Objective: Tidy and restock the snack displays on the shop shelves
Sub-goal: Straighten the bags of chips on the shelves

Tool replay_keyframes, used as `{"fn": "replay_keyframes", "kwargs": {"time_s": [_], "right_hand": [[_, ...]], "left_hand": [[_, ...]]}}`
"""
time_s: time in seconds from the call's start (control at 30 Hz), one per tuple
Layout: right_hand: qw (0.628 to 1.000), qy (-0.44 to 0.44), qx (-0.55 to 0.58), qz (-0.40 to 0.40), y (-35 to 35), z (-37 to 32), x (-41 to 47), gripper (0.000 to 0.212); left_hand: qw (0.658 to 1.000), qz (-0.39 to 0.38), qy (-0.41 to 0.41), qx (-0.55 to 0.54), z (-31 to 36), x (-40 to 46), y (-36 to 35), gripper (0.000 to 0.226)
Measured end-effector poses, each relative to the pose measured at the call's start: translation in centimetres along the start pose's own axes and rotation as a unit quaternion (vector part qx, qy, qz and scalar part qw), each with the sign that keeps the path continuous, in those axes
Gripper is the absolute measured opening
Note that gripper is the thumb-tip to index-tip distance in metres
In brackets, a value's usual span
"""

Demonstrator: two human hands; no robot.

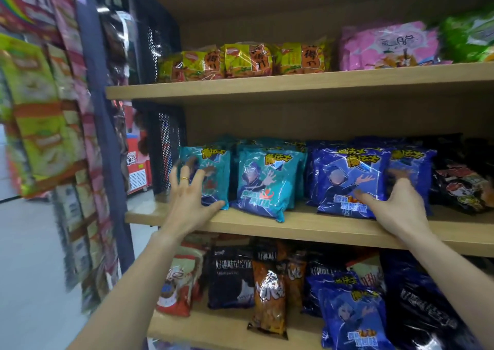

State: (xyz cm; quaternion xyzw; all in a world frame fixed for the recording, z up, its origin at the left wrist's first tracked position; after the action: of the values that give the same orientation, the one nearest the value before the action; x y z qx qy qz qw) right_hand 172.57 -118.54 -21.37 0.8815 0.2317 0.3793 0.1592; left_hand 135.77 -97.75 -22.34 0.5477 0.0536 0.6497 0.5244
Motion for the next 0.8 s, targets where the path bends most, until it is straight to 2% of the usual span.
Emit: {"fn": "replay_keyframes", "kwargs": {"time_s": [0.17,0.23,0.3,0.37,0.43,0.5,0.57,0.63,0.7,0.8], "right_hand": [[0.998,0.006,-0.066,-0.021,-0.6,-1.0,0.0,0.087],[0.997,0.007,-0.071,-0.020,-0.8,-1.0,-0.1,0.087],[0.997,0.012,-0.070,-0.016,-0.8,-1.0,-0.4,0.085],[0.997,0.014,-0.068,-0.015,-0.8,-1.0,-0.6,0.085],[0.997,0.016,-0.073,-0.017,-0.8,-1.1,-0.8,0.084],[0.996,0.019,-0.083,-0.018,-1.0,-1.3,-0.9,0.083],[0.995,0.026,-0.090,-0.020,-1.1,-1.3,-0.9,0.084],[0.995,0.031,-0.090,-0.028,-1.1,-1.3,-1.0,0.084],[0.994,0.036,-0.091,-0.039,-1.0,-1.2,-1.0,0.087],[0.994,0.039,-0.088,-0.048,-1.0,-1.0,-0.9,0.090]], "left_hand": [[0.992,-0.095,0.045,0.070,-1.0,2.0,-1.1,0.057],[0.992,-0.091,0.054,0.069,-0.4,2.0,-1.2,0.040],[0.998,-0.043,0.038,-0.002,0.0,1.2,-1.1,0.032],[0.991,0.037,-0.009,-0.128,1.0,-0.3,-0.3,0.036],[0.974,0.049,-0.058,-0.215,2.9,-2.1,0.7,0.043],[0.978,0.013,-0.125,-0.165,5.6,-3.3,0.6,0.058],[0.985,-0.024,-0.149,-0.082,7.2,-3.8,-0.7,0.072],[0.986,-0.058,-0.120,-0.097,7.4,-3.5,-1.8,0.070],[0.985,-0.040,-0.105,-0.130,7.0,-3.2,-2.2,0.064],[0.989,-0.022,-0.079,-0.123,6.6,-2.5,-2.5,0.059]]}}
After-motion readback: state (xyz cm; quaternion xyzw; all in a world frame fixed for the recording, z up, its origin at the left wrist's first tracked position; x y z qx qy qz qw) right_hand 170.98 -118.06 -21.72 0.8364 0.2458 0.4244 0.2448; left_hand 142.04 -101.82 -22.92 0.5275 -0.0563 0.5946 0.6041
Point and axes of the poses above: each hand's wrist, its own x-axis towards the middle knuckle, its own y-axis out of the back of the hand, z = x × y, the point moved 5 cm from there along x, towards the middle knuckle, and after that the axes turned 8 degrees about y, right-handed, at the moved point
